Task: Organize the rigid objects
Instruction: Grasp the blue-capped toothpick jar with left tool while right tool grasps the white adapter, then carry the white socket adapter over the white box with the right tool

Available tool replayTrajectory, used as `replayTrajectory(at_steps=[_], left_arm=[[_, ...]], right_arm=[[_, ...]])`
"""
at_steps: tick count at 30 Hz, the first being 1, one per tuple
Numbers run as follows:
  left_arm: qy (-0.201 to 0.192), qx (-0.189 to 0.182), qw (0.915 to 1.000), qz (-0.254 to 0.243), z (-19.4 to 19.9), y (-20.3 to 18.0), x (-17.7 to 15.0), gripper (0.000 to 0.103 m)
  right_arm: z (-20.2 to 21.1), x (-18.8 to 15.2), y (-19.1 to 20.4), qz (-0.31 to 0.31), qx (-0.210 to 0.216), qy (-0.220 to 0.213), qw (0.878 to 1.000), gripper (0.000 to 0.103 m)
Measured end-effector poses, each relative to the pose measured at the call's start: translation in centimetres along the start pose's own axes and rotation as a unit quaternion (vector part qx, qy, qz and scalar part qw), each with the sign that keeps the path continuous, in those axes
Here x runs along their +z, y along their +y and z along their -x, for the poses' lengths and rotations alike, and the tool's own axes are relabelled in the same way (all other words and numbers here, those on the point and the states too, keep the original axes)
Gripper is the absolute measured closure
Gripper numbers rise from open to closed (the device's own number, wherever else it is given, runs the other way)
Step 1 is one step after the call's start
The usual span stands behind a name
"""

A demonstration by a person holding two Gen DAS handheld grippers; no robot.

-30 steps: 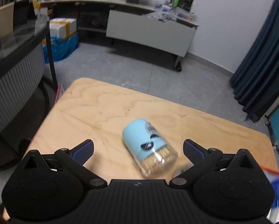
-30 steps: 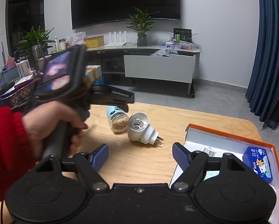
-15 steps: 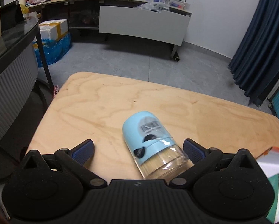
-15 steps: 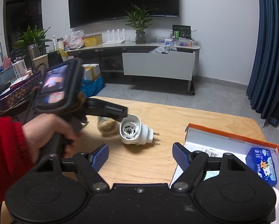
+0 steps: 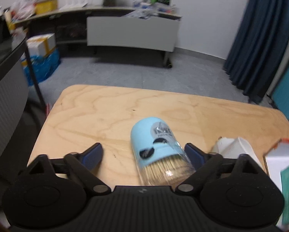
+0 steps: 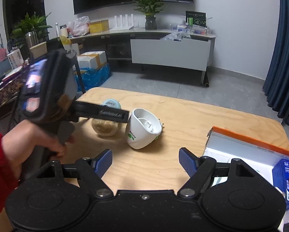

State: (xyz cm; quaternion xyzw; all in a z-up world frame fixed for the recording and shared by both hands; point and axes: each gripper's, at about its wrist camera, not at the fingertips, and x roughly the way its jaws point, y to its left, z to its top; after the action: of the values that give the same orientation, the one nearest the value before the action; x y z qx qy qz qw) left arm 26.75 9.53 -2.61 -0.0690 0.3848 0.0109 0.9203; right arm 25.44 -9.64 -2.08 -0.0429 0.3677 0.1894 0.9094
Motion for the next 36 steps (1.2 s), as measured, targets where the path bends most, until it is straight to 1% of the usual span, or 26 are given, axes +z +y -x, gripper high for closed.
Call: replayTrajectory(at_steps=[1, 3, 4, 6, 8, 9, 13, 16, 17, 18, 19, 20, 21, 23, 26, 27, 28, 29, 32, 36], left_arm=[[-0.002, -0.002, 1.0, -0.006, 0.1, 0.1, -0.1, 0.023], [-0.005, -0.007, 0.9997, -0.021, 0.4, 0.2, -0.3, 0.036], [-0.007, -0.009, 0.9995, -0.029, 0.5, 0.3, -0.4, 0.04], [-0.009, -0.015, 0.999, -0.04, 0.7, 0.6, -0.6, 0.053], [-0.01, -0.027, 0.9986, -0.045, 0.6, 1.1, -0.6, 0.053], [-0.011, -0.033, 0.9984, -0.045, 0.5, 1.3, -0.6, 0.051], [-0.028, -0.029, 0.9981, -0.046, -0.1, 1.8, -0.6, 0.04], [-0.041, -0.017, 0.9976, -0.053, -0.4, 1.6, -0.7, 0.036], [-0.044, -0.016, 0.9972, -0.057, -0.4, 1.6, -0.7, 0.036], [-0.046, -0.015, 0.9969, -0.062, -0.4, 1.6, -0.7, 0.039], [-0.05, -0.016, 0.9967, -0.062, -0.3, 1.7, -0.8, 0.044], [-0.053, -0.016, 0.9965, -0.062, -0.1, 1.9, -0.9, 0.054], [-0.053, -0.017, 0.9965, -0.061, -0.1, 2.0, -0.9, 0.054], [-0.054, -0.024, 0.9969, -0.051, 0.1, 2.5, -0.9, 0.055], [-0.055, -0.021, 0.9977, -0.034, 0.3, 2.8, -1.0, 0.055], [-0.055, -0.022, 0.9978, -0.029, 0.5, 2.8, -1.0, 0.055], [-0.056, -0.022, 0.9978, -0.028, 0.6, 2.8, -1.1, 0.055], [-0.056, -0.018, 0.9979, -0.028, 0.7, 2.7, -1.1, 0.055], [-0.054, -0.027, 0.9981, -0.011, 1.2, 3.0, -1.3, 0.055], [-0.056, -0.028, 0.998, -0.007, 2.6, 2.3, -1.8, 0.055]], right_arm=[[-0.4, 0.2, -0.1, -0.008, -0.001, 0.002, 1.0, 0.013], [-1.1, 0.5, -0.2, -0.028, 0.003, 0.002, 1.0, 0.013], [-1.5, 0.6, -0.3, -0.041, 0.008, 0.003, 0.999, 0.013], [-2.4, 1.0, -0.2, -0.059, 0.01, 0.006, 0.998, 0.013], [-3.1, 1.3, 0.3, -0.065, 0.01, 0.002, 0.998, 0.013], [-3.5, 1.5, 0.5, -0.069, 0.009, 0.0, 0.998, 0.012], [-5.1, 2.1, 0.7, -0.095, 0.004, -0.004, 0.995, 0.011], [-6.4, 2.3, 0.8, -0.113, -0.011, -0.006, 0.994, 0.011], [-6.9, 2.4, 0.8, -0.117, -0.011, 0.0, 0.993, 0.011], [-7.3, 2.4, 0.5, -0.123, -0.017, 0.001, 0.992, 0.011], [-7.6, 2.3, 0.4, -0.129, -0.025, 0.001, 0.991, 0.011], [-8.0, 2.2, 0.3, -0.133, -0.026, 0.002, 0.991, 0.011], [-8.3, 2.1, 0.3, -0.136, -0.024, 0.004, 0.99, 0.011], [-8.9, 2.1, 0.3, -0.143, -0.034, -0.002, 0.989, 0.011], [-10.1, 2.1, 0.2, -0.149, -0.034, -0.005, 0.988, 0.011], [-10.3, 2.2, 0.5, -0.14, -0.036, -0.007, 0.99, 0.018], [-10.3, 2.3, 0.7, -0.127, -0.039, -0.009, 0.991, 0.022], [-10.3, 2.3, 0.8, -0.122, -0.039, -0.007, 0.992, 0.022], [-9.5, 2.0, 0.9, -0.119, -0.045, -0.013, 0.992, 0.023], [-7.3, 1.8, 1.5, -0.101, -0.041, -0.023, 0.994, 0.023]])
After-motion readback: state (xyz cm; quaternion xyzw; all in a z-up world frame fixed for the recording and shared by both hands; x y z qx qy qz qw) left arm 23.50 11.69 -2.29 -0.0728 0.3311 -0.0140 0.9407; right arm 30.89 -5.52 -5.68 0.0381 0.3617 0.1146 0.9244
